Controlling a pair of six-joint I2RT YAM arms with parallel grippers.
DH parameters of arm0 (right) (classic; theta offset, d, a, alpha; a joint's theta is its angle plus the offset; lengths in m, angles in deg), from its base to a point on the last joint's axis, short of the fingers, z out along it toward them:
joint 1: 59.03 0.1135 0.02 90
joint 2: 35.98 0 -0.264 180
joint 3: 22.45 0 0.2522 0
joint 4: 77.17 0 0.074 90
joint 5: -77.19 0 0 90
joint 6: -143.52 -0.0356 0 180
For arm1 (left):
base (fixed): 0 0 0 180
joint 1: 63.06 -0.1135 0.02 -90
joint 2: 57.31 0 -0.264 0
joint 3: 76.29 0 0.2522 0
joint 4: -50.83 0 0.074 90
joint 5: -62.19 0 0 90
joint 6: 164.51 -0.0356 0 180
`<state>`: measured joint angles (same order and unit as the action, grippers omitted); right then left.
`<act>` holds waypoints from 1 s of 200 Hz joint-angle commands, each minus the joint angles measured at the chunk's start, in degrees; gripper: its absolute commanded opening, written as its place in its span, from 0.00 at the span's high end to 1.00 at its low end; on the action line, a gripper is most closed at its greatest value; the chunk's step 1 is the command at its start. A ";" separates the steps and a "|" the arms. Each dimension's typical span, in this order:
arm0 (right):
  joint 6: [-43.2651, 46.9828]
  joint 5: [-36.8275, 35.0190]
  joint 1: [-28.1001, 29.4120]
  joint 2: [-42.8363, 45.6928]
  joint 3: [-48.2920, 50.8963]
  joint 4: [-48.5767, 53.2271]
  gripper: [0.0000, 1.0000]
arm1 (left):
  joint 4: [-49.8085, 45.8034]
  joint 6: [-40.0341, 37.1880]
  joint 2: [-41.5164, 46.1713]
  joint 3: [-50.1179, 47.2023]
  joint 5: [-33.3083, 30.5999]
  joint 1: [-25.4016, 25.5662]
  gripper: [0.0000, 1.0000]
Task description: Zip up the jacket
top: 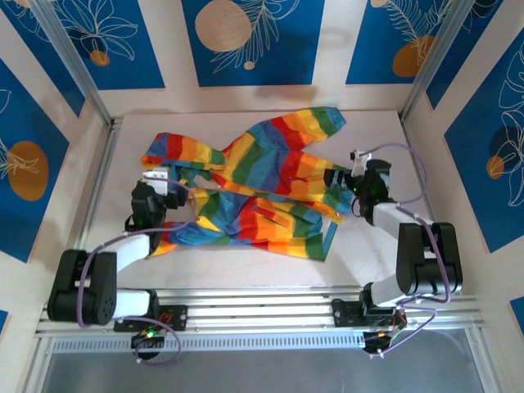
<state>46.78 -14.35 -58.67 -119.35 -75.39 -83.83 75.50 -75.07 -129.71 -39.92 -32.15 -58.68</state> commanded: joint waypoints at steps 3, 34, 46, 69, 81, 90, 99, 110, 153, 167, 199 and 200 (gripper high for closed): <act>-0.25 -2.23 2.95 0.18 -5.66 16.04 0.01 | -11.61 4.65 6.16 3.56 0.03 -0.65 0.11; 0.89 -1.35 7.46 -5.54 -14.53 25.55 0.01 | -25.27 14.36 9.33 7.34 5.21 0.18 0.23; 0.93 0.82 8.63 -8.94 -18.41 28.73 0.01 | -27.36 19.47 9.46 7.32 7.31 1.05 0.27; -1.45 3.19 10.17 -16.57 -27.58 37.65 0.04 | -27.23 27.43 8.34 5.99 7.88 5.71 0.34; -3.85 5.20 10.27 -20.92 -32.95 43.60 0.11 | -27.98 30.04 6.72 6.24 5.92 9.88 0.37; -5.85 6.72 10.27 -24.26 -37.06 47.82 0.17 | -28.77 31.59 4.64 6.94 4.71 14.00 0.38; -8.26 7.18 10.28 -27.27 -40.23 51.40 0.23 | -29.15 32.41 1.97 8.15 4.26 17.77 0.39; -11.36 6.92 10.25 -30.23 -42.81 54.92 0.30 | -28.96 33.76 -1.77 9.63 4.28 22.00 0.39; -19.28 12.44 9.22 -32.32 -38.64 55.63 0.54 | -24.49 42.11 -17.28 14.41 7.86 29.72 0.42; -19.86 13.39 9.22 -30.85 -36.78 56.08 0.58 | -26.64 44.96 -20.10 14.72 7.75 28.47 0.42; -20.68 15.45 9.86 -27.50 -32.16 57.72 0.60 | -28.37 46.11 -22.17 12.48 12.36 18.90 0.41; -20.72 15.53 9.94 -27.39 -31.95 57.70 0.60 | -28.48 46.05 -22.21 12.47 12.57 18.46 0.41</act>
<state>28.88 -2.50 -49.53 -149.78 -111.32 -31.00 51.30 -32.41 -149.47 -25.95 -22.97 -33.13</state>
